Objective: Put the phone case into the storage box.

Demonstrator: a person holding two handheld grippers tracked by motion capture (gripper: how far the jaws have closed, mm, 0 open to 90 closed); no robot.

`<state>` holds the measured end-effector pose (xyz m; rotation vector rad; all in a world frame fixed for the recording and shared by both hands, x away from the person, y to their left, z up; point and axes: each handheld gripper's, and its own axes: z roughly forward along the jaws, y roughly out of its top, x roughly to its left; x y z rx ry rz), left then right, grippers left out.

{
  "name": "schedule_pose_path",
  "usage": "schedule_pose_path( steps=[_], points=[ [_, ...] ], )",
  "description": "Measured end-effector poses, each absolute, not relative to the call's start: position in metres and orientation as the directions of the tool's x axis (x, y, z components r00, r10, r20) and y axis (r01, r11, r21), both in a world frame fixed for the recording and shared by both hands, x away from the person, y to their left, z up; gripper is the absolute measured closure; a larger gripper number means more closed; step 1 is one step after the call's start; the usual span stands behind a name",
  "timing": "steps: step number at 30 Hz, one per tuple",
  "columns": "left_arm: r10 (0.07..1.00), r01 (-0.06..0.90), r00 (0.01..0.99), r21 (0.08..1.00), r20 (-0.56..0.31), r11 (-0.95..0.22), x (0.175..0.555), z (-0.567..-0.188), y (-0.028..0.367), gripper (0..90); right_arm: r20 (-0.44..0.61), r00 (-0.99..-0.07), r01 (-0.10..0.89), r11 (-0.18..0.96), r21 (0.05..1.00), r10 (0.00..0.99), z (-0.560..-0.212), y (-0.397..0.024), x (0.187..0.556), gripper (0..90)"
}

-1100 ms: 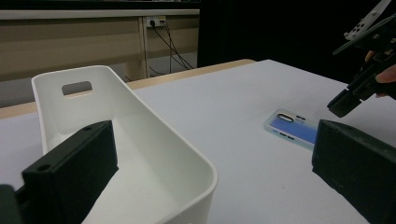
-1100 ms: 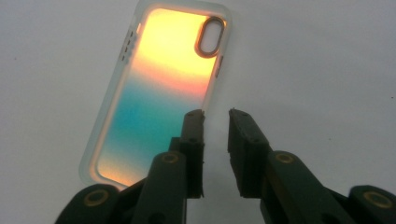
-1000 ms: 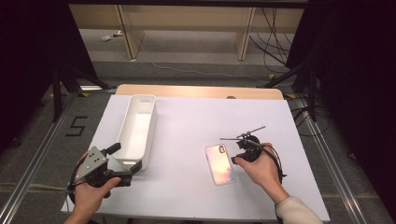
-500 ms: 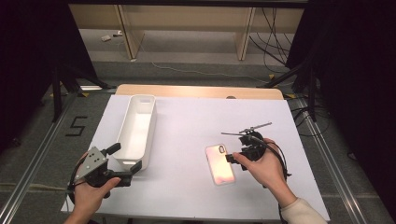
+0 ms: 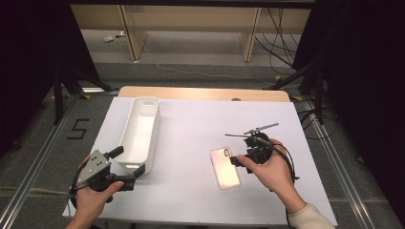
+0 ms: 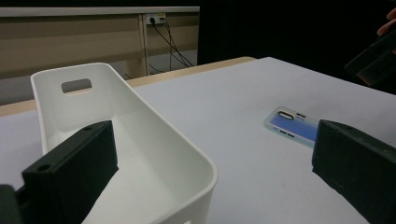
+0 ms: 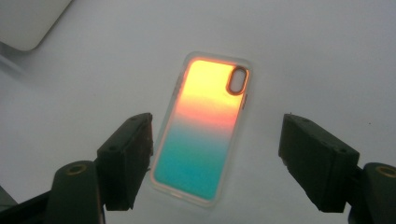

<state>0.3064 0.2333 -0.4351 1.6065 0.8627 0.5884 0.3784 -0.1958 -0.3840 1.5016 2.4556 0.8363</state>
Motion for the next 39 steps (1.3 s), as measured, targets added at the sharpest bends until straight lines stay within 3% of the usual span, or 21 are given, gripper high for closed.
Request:
schedule_pose_path(
  steps=[26,34,39],
  points=[
    [0.794,0.217,0.603,0.974,-0.08,-0.066,0.307,-0.435,0.233,0.0,0.138,-0.475,0.784,0.346,0.515,0.869,-0.38,-0.202,0.391,31.1],
    [0.794,0.216,0.603,0.974,-0.08,-0.066,0.306,-0.435,0.233,0.0,0.158,-0.397,0.865,0.31,0.395,0.904,-0.39,-0.195,0.4,37.7],
    [0.793,0.216,0.604,0.974,-0.08,-0.067,0.307,-0.435,0.233,0.0,0.152,-0.414,0.867,0.338,0.367,0.897,-0.402,-0.194,0.406,42.7]
  ],
)
